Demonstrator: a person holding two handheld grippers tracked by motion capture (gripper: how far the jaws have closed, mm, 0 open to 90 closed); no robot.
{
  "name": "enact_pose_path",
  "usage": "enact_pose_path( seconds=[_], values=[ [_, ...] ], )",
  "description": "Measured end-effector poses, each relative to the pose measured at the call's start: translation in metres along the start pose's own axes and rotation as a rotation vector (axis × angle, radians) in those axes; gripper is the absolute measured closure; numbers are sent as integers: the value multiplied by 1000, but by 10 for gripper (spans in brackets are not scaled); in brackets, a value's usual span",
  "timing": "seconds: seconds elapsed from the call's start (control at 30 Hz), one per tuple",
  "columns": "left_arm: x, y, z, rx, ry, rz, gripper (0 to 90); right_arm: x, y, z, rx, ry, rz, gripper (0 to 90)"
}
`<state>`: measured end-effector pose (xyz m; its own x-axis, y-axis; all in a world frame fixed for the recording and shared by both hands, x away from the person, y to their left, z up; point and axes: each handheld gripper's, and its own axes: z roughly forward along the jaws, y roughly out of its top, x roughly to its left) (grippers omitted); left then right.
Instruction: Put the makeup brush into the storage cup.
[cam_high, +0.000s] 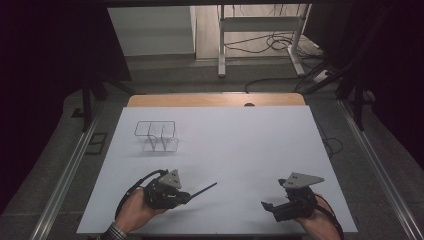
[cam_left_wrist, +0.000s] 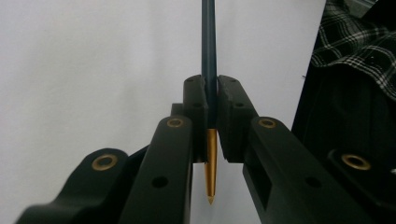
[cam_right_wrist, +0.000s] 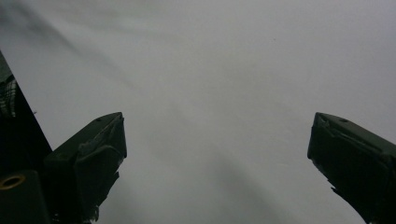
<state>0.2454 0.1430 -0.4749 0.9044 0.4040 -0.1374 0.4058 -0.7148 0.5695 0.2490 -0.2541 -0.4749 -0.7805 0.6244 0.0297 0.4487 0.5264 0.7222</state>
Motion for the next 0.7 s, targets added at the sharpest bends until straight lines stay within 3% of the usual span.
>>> enact_pose_path(
  seconds=[0.23, 0.4, 0.7],
  values=[
    [-1, 0, 2, 3, -5, 20, 835, 8, 14, 3, 19, 34, -22, 37],
    [-2, 0, 3, -2, -10, 19, 834, 13, 23, 6, 26, 33, -45, 12],
    [-1, 0, 2, -5, -21, 25, 834, 18, 39, 12, 37, 45, -47, 0]
  ],
)
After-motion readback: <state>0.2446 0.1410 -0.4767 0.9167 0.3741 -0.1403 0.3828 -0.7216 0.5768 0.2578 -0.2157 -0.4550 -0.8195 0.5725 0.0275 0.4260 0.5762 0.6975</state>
